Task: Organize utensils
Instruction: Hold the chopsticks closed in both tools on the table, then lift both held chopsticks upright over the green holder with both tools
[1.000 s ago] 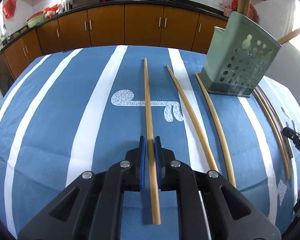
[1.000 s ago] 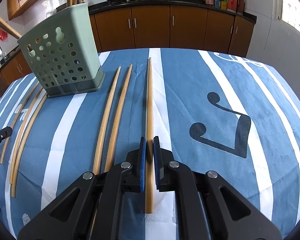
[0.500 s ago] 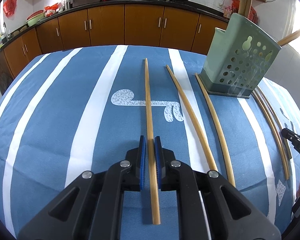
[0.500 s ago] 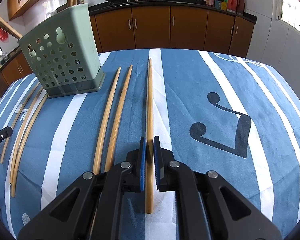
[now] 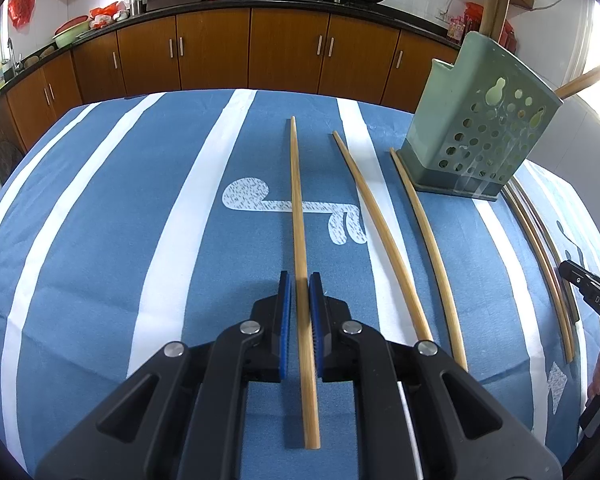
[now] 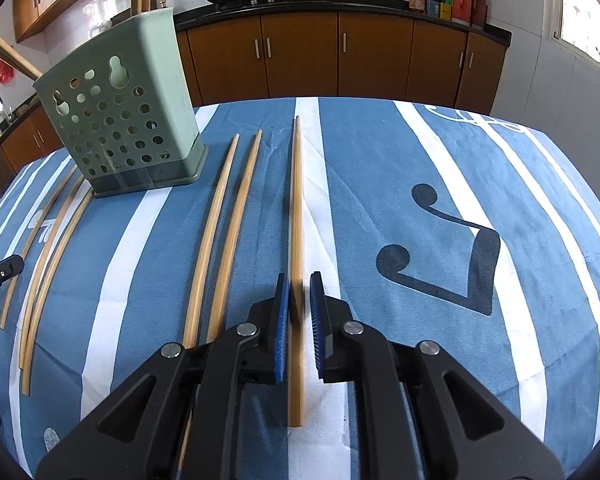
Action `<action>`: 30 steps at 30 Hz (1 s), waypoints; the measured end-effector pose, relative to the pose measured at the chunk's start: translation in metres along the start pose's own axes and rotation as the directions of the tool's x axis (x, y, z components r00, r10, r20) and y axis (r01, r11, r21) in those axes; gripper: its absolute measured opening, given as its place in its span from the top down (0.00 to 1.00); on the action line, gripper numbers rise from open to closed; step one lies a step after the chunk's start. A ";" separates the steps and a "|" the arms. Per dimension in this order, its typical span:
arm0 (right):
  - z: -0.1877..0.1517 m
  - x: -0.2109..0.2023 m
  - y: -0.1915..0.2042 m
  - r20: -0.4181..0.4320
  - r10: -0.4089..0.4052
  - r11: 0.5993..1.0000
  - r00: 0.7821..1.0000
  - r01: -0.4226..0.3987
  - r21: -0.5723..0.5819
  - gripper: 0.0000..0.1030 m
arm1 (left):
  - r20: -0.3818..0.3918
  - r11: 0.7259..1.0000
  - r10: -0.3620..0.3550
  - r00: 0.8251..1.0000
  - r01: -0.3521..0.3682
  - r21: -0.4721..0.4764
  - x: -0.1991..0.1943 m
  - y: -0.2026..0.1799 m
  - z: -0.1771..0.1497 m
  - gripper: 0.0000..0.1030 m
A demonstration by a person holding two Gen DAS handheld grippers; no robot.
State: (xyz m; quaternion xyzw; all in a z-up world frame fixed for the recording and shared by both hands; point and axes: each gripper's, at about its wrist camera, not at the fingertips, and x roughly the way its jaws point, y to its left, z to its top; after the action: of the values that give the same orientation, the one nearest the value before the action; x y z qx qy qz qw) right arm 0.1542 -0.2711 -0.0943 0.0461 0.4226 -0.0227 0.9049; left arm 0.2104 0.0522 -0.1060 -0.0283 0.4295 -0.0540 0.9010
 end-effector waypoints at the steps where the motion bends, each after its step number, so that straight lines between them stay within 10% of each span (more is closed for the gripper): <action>1: 0.000 0.000 0.000 0.000 0.001 1.000 1.000 -0.001 0.000 0.88 | 0.000 1.000 -0.001 1.000 0.001 -0.001 0.000 0.000 0.000 0.89; 30: -0.006 -0.030 -0.010 0.060 0.033 0.998 0.998 -0.036 0.056 0.93 | 0.008 0.999 0.039 0.999 -0.039 0.038 -0.029 -0.003 -0.015 0.92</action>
State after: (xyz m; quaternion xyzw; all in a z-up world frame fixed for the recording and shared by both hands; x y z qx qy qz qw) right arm 0.1296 -0.2804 -0.0756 0.0782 0.3939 -0.0205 0.9156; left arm 0.1805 0.0528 -0.0923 -0.0031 0.4257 -0.0444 0.9038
